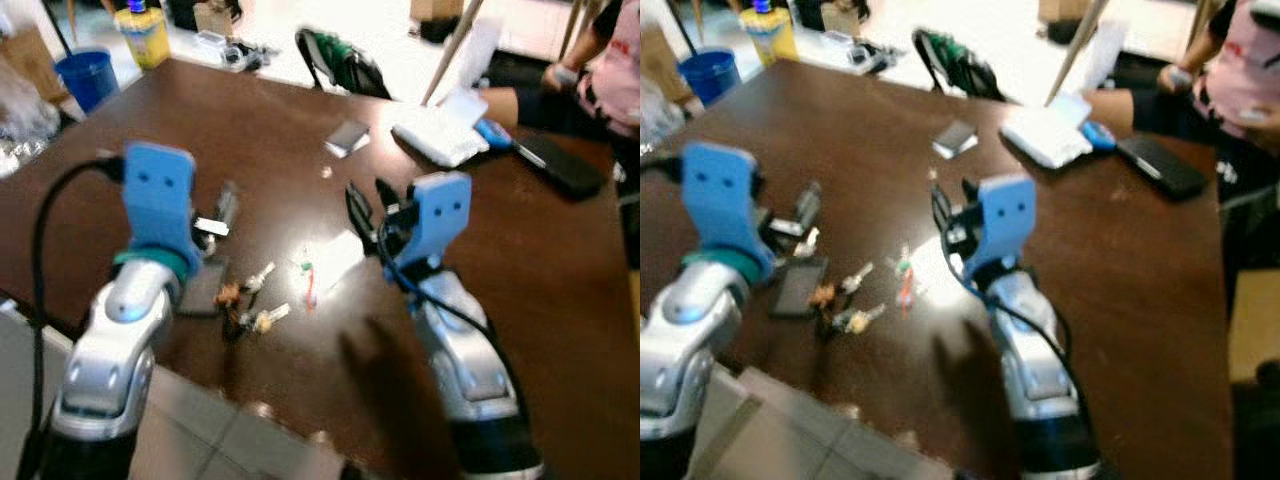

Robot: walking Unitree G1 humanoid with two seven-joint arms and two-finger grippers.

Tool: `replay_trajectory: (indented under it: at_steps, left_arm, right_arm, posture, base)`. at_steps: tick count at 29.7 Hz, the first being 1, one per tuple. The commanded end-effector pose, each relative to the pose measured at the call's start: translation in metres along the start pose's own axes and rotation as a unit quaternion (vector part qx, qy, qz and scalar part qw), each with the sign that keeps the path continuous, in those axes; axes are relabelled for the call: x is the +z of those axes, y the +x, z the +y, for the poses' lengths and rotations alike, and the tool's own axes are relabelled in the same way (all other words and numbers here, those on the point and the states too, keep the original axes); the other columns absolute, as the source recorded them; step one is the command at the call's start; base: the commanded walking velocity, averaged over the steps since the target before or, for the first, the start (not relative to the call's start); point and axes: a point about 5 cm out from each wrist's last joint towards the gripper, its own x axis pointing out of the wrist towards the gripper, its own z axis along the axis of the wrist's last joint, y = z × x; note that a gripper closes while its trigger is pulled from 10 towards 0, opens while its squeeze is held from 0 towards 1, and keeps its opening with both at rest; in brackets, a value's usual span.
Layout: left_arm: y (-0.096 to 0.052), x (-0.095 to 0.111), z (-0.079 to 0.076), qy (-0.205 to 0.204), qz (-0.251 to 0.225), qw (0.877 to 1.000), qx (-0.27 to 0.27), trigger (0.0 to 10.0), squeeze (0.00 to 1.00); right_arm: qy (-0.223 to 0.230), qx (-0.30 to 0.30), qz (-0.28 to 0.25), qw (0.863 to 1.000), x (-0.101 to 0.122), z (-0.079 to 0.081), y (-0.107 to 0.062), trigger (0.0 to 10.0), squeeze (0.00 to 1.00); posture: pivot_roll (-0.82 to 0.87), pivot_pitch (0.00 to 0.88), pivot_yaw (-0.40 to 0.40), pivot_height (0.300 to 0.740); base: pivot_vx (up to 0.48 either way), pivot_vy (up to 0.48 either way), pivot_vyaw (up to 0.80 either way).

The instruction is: Hang keys on a hook

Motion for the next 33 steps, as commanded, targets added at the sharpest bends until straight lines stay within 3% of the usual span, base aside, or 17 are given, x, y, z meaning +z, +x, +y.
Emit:
replay_trajectory:
  at_steps: [1, 5, 7, 9, 12, 16, 20, 21, 24, 26, 28, 30, 31, 33]
  left_arm:
    - [-0.010, -0.019, -0.022, 0.041, 0.051, 0.992, -0.110, 10.0, 0.00]
    - [-0.011, -0.021, -0.024, 0.042, 0.059, 0.990, -0.120, 10.0, 0.00]
    - [-0.004, -0.023, -0.037, 0.036, 0.077, 0.988, -0.129, 10.0, 0.00]
    - [-0.004, -0.023, -0.037, 0.036, 0.077, 0.988, -0.129, 10.0, 0.00]
    - [0.009, -0.031, -0.055, 0.027, 0.116, 0.985, -0.127, 10.0, 0.00]
    - [0.015, -0.035, -0.060, 0.027, 0.135, 0.981, -0.135, 10.0, 0.00]
    - [0.034, -0.037, -0.083, 0.004, 0.164, 0.969, -0.186, 10.0, 0.00]
    - [0.034, -0.037, -0.083, 0.004, 0.164, 0.969, -0.186, 10.0, 0.00]
    - [0.056, -0.039, -0.097, -0.028, 0.183, 0.968, -0.169, 10.0, 0.00]
    - [0.056, -0.039, -0.097, -0.028, 0.183, 0.968, -0.169, 10.0, 0.00]
    - [0.064, -0.043, -0.102, -0.063, 0.205, 0.965, -0.152, 10.0, 0.00]
    - [0.066, -0.045, -0.103, -0.071, 0.212, 0.964, -0.147, 10.0, 0.00]
    - [0.067, -0.047, -0.104, -0.081, 0.220, 0.962, -0.143, 9.3, 0.00]
    - [0.066, -0.049, -0.104, -0.085, 0.228, 0.961, -0.135, 9.5, 0.00]
  right_arm:
    - [-0.005, 0.013, 0.009, 1.000, -0.006, 0.002, -0.001, 10.0, 0.00]
    - [-0.010, 0.013, 0.009, 1.000, -0.006, 0.000, -0.001, 10.0, 0.00]
    - [-0.023, 0.009, 0.010, 1.000, -0.006, -0.007, 0.002, 10.0, 0.00]
    - [-0.023, 0.009, 0.010, 1.000, -0.006, -0.007, 0.002, 10.0, 0.00]
    - [-0.036, 0.005, 0.010, 0.999, -0.006, -0.014, 0.006, 10.0, 0.00]
    - [-0.038, 0.004, 0.011, 0.999, -0.006, -0.016, 0.008, 10.0, 0.00]
    - [-0.042, 0.002, 0.016, 0.999, -0.011, -0.020, 0.014, 10.0, 0.00]
    - [-0.042, 0.002, 0.016, 0.999, -0.011, -0.020, 0.014, 10.0, 0.00]
    - [-0.045, 0.002, 0.018, 0.999, -0.012, -0.022, 0.018, 10.0, 0.00]
    - [-0.045, 0.002, 0.018, 0.999, -0.012, -0.022, 0.018, 10.0, 0.00]
    - [-0.046, 0.004, 0.017, 0.999, -0.013, -0.022, 0.018, 10.0, 0.00]
    - [-0.047, 0.004, 0.017, 0.999, -0.013, -0.022, 0.018, 10.0, 0.00]
    - [-0.047, 0.003, 0.017, 0.999, -0.013, -0.023, 0.018, 10.0, 0.00]
    - [-0.048, 0.003, 0.018, 0.999, -0.014, -0.024, 0.017, 10.0, 0.00]
  posture:
    - [0.10, 0.041, 0.105, 0.740]
    - [0.10, 0.041, 0.105, 0.740]
    - [0.10, 0.022, 0.112, 0.740]
    - [0.10, 0.022, 0.112, 0.740]
    - [0.10, 0.011, 0.122, 0.740]
    - [0.10, 0.000, 0.125, 0.740]
    - [0.12, 0.000, 0.132, 0.740]
    - [0.12, 0.000, 0.132, 0.740]
    - [0.12, 0.000, 0.131, 0.740]
    - [0.12, 0.000, 0.131, 0.740]
    - [0.11, 0.000, 0.134, 0.740]
    - [0.11, 0.000, 0.134, 0.740]
    - [0.11, 0.000, 0.135, 0.740]
    - [0.11, 0.000, 0.136, 0.740]
  base:
    - [0.000, 0.000, 0.00]
    - [0.000, 0.000, 0.00]
    - [0.000, 0.000, 0.00]
    - [0.000, 0.000, 0.00]
    - [0.000, 0.000, 0.00]
    - [0.000, 0.000, 0.00]
    - [0.000, 0.000, 0.00]
    - [0.000, 0.000, 0.00]
    - [0.000, 0.000, 0.00]
    - [0.000, 0.000, 0.00]
    - [0.000, 0.000, 0.00]
    - [0.000, 0.000, 0.00]
    - [0.000, 0.000, 0.00]
    - [0.000, 0.000, 0.00]
